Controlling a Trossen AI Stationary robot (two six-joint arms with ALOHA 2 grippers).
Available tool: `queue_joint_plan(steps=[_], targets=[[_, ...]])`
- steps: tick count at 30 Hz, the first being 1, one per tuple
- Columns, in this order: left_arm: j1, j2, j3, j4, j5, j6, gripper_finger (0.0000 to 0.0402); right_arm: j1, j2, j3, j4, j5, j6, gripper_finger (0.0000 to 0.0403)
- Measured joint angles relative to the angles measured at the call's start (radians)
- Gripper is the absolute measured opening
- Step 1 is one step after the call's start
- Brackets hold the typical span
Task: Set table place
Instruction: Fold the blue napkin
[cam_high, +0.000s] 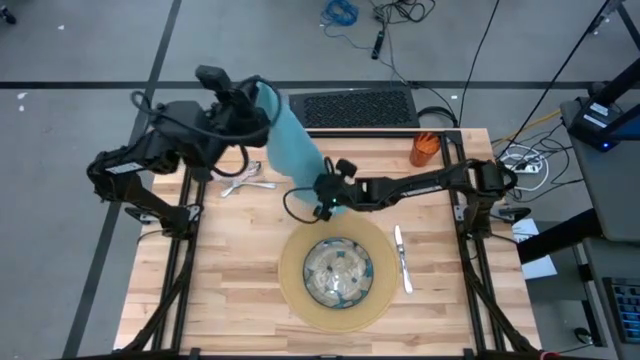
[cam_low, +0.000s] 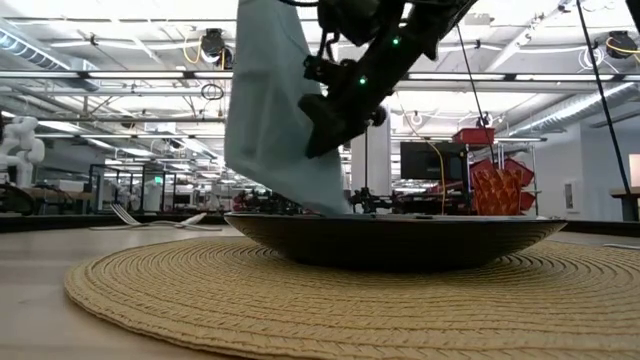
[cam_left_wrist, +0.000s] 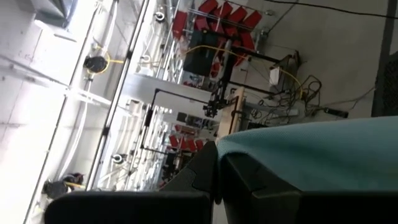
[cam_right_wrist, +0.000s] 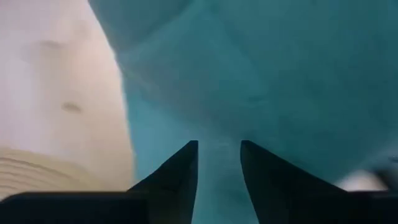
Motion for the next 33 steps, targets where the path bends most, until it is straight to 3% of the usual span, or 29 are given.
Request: queue_joint_plan(steps=[11,17,19,23,29,33], targets=[[0.001,0.018,0.0,-0.097,-0.025,-0.053,0.0,-0.017,-0.159,0.0,0.007,-0.028,-0.055,0.0093],[0.064,0.043,0.0,-0.095,-0.025,-0.046,0.0,0.051,-0.169,0.0,0.122,-0.355,-0.035,0.0093],[0.095,0.045,0.0,-0.094,-0.025,-0.047,0.0,0.095,-0.164,0.0,0.173,-0.407,-0.033,0.0093],[0.109,0.047,0.0,-0.072,-0.018,-0.051,0.0,0.143,-0.133,0.0,0.28,-0.401,-0.053,0.0093],[0.086,0.047,0.0,-0.052,-0.01,-0.047,0.0,0.093,-0.031,0.0,0.43,-0.396,-0.033,0.0093],[0.061,0.046,0.0,-0.049,-0.01,-0.055,0.0,0.04,0.012,-0.001,0.433,-0.279,-0.046,0.0093]])
